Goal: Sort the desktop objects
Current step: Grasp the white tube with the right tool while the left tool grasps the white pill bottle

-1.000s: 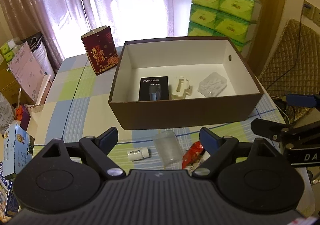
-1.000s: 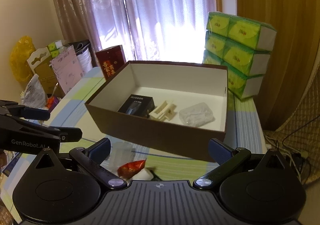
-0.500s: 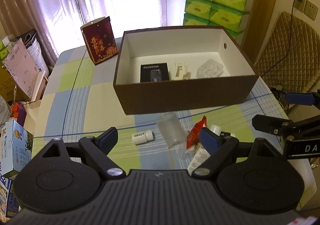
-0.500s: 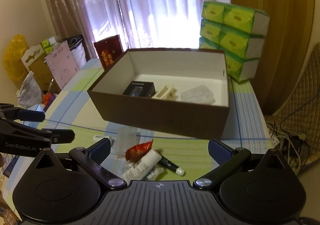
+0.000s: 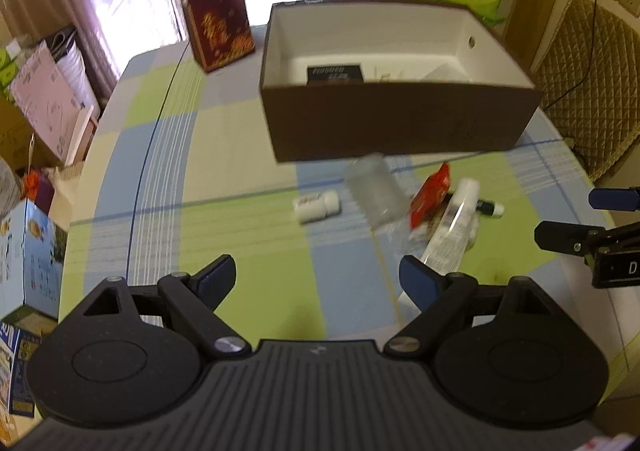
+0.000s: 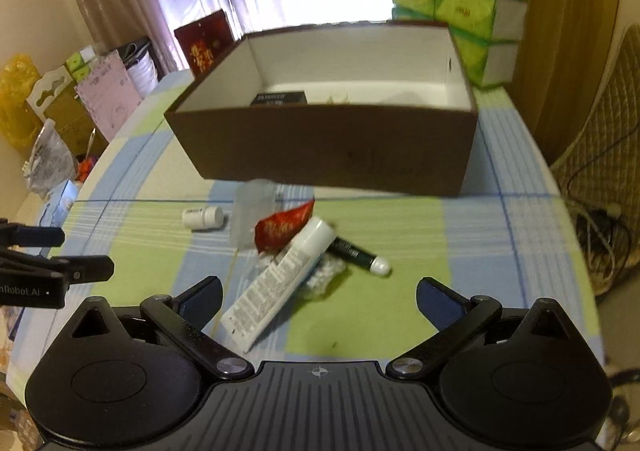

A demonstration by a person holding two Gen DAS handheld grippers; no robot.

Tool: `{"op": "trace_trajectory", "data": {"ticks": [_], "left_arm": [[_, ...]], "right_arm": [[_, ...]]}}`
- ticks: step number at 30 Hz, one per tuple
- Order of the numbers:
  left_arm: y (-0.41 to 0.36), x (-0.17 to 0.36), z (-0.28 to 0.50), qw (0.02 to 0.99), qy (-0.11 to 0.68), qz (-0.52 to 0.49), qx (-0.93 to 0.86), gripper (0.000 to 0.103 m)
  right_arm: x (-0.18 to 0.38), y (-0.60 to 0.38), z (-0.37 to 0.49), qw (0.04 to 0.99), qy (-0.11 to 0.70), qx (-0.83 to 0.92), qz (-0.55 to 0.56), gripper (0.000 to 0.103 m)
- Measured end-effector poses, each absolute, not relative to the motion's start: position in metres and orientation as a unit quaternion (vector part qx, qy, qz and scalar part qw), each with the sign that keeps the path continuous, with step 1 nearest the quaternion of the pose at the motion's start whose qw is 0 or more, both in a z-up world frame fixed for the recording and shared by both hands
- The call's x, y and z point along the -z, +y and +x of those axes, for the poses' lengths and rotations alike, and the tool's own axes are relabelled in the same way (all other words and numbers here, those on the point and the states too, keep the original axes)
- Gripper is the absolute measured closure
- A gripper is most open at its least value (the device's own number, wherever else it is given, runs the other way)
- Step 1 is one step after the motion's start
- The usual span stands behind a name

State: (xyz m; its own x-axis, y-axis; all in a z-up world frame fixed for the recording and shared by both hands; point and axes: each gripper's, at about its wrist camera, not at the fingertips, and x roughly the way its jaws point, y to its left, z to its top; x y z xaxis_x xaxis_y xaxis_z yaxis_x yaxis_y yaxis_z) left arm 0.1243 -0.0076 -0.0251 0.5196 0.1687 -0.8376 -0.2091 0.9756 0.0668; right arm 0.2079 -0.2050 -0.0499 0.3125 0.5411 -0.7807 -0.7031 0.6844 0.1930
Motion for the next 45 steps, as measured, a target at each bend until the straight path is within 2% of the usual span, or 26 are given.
{"op": "trace_trajectory", "data": {"ticks": [7,13,15,18,35,43,45], "left_arm": [[0.007,0.037,0.118,0.870,0.481,-0.024,-0.109,0.017],[0.017,0.044,0.123,0.868,0.485,-0.028,-0.104,0.017],[0.020,0.048,0.125,0.867,0.487,-0.029,-0.102,0.017],[0.024,0.053,0.129,0.865,0.491,-0.029,-0.097,0.017],[0.051,0.086,0.163,0.850,0.521,-0.030,-0.076,0.017],[0.053,0.098,0.183,0.848,0.526,-0.020,-0.058,0.017],[0.052,0.100,0.188,0.849,0.526,-0.019,-0.051,0.017]], "right_arm": [[0.063,-0.198,0.206,0.806,0.455,-0.370,-0.077,0.004],[0.079,-0.190,0.205,0.799,0.481,-0.355,-0.060,0.026],[0.084,-0.186,0.204,0.794,0.492,-0.354,-0.054,0.037],[0.092,-0.181,0.205,0.790,0.506,-0.345,-0.044,0.044],[0.108,-0.142,0.226,0.819,0.508,-0.266,-0.023,0.061],[0.115,-0.128,0.227,0.832,0.480,-0.272,-0.059,0.061],[0.117,-0.126,0.222,0.834,0.461,-0.290,-0.084,0.065]]}}
